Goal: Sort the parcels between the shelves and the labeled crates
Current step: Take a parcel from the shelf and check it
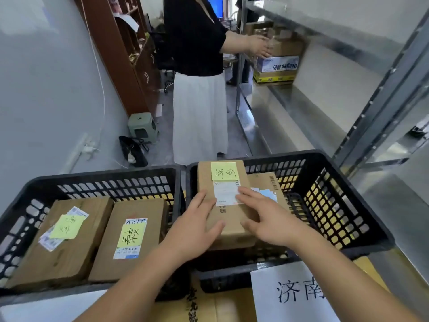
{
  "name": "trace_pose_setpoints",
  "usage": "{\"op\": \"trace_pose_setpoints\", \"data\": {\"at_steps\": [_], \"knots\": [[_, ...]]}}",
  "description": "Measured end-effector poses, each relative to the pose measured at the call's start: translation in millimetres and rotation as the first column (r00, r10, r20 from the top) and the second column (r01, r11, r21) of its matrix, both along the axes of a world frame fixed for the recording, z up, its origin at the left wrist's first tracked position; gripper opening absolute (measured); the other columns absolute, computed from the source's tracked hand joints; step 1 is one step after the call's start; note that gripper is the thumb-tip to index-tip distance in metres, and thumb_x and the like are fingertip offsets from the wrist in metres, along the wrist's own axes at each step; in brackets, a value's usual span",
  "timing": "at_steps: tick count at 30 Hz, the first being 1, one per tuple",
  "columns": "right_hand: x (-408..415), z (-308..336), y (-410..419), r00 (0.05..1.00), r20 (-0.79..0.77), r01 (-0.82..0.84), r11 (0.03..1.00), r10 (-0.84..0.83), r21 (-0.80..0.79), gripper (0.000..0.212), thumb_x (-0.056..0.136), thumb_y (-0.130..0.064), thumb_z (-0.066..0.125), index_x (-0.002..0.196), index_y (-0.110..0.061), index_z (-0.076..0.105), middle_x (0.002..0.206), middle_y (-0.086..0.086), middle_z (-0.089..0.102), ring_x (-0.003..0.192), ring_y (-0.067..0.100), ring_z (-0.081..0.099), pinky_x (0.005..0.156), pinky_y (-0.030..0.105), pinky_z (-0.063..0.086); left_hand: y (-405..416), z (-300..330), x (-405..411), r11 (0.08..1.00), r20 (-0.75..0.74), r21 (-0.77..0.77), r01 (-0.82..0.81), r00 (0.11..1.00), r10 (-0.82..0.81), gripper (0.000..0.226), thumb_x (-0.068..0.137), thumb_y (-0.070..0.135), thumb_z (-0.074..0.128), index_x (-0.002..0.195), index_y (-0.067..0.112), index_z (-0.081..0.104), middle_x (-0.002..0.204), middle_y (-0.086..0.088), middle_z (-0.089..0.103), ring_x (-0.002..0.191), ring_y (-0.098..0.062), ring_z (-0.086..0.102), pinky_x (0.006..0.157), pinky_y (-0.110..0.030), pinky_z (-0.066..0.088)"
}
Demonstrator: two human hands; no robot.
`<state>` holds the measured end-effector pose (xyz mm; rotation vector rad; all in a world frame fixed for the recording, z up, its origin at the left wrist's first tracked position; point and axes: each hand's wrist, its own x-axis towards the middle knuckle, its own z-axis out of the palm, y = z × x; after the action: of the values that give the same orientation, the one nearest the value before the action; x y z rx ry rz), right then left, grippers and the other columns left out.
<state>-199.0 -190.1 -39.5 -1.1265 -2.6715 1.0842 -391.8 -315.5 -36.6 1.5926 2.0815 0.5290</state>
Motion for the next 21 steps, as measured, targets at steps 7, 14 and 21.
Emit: {"op": "trace_pose_setpoints", "data": {"at_steps": [7,14,21], "knots": [[-9.6,-18.4,18.8,0.999,0.000,-0.047,0.999,0.047,-0.010,0.070,0.098,-0.032,0.062,0.160,-0.029,0.032,0.166,-0.029,0.012,0.153,0.001,0.016,0.124,0.026,0.016,16.3,-0.2,8.3,0.991,-0.261,-0.131,-0.039,0.965,0.003,0.065,0.100,0.056,0.040,0.156,0.028,0.024,0.169,0.004,0.005,0.135,-0.023,0.048,0.100,-0.037,0.046],[-21.7,-40.2,14.8,0.993,0.075,-0.091,0.996,0.091,0.003,0.070,0.096,-0.035,0.063,0.159,-0.027,0.033,0.168,-0.022,0.011,0.154,0.012,0.020,0.125,0.041,0.025,27.8,-18.1,7.0,0.978,-0.334,-0.211,0.001,0.940,-0.073,0.065,0.095,0.044,0.051,0.153,0.022,0.034,0.148,0.002,0.048,0.118,-0.030,0.044,0.104,-0.041,0.042],[-29.3,-51.9,5.7,0.979,0.162,-0.126,0.992,0.123,0.009,0.067,0.095,-0.031,0.065,0.156,-0.025,0.037,0.169,-0.014,0.009,0.152,0.024,0.025,0.123,0.045,0.031,32.4,-40.3,8.2,0.955,-0.404,-0.295,0.035,0.901,-0.158,0.038,0.093,0.047,0.049,0.121,0.022,0.055,0.119,-0.005,0.058,0.108,-0.026,0.044,0.096,-0.040,0.048]]}}
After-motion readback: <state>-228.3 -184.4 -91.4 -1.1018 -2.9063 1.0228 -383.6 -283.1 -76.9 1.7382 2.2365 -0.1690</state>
